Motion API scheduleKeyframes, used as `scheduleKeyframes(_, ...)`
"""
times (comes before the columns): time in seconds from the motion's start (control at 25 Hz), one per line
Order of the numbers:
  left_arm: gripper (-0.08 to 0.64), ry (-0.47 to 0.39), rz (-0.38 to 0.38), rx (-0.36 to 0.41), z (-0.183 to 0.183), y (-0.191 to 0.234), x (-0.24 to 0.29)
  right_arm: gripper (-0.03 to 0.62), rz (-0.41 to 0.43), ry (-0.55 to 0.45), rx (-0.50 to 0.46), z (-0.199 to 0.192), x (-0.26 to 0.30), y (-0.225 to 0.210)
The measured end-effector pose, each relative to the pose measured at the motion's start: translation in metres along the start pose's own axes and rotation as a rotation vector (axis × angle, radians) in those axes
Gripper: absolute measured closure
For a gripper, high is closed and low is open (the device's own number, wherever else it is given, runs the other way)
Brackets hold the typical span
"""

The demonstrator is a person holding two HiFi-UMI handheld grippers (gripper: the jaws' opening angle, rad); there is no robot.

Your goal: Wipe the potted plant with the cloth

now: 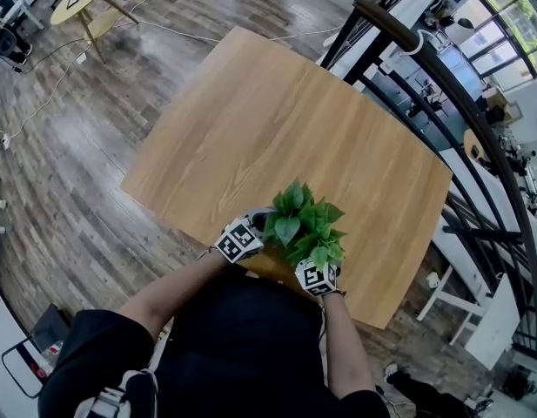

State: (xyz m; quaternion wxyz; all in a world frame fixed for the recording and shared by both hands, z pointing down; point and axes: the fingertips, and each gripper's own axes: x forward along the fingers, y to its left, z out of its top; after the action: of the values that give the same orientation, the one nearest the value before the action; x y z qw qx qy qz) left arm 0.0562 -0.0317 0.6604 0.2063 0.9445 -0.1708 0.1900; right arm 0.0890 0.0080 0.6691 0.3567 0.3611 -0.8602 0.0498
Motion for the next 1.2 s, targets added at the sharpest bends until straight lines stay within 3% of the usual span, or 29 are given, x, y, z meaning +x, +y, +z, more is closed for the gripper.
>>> scheduleKeyframes(0.28,0.471,-0.004,-0.004,-0.031,-0.010,-0.013,-0.006,0.342,-0.071,-0.029,0.160,-0.001,0.000,-0.007)
scheduleKeyframes(0.52,0.471,0.006,0.028,-0.080,-0.021,-0.006,-0.012,0.341,-0.044,-0.080,0.141,0.001,-0.015,0.010)
scheduleKeyframes(0.84,0.471,0.026,0.028,-0.047,-0.006,0.003,0.000,0.341,-0.127,-0.088,0.241,-0.031,-0.048,-0.003)
scheduleKeyframes(1.0,0.471,0.041,0.030,-0.032,-0.003,0.007,0.004,0.337,-0.098,-0.040,0.302,-0.056,-0.042,-0.006)
scheduleKeyframes(1.12,0.471,0.041,0.025,-0.039,-0.002,0.008,0.007,0.302,-0.063,-0.043,0.272,-0.053,-0.024,-0.014)
scheduleKeyframes(1.2,0.471,0.031,0.018,-0.052,0.000,0.010,0.010,0.207,-0.031,-0.069,0.252,-0.037,-0.013,-0.021)
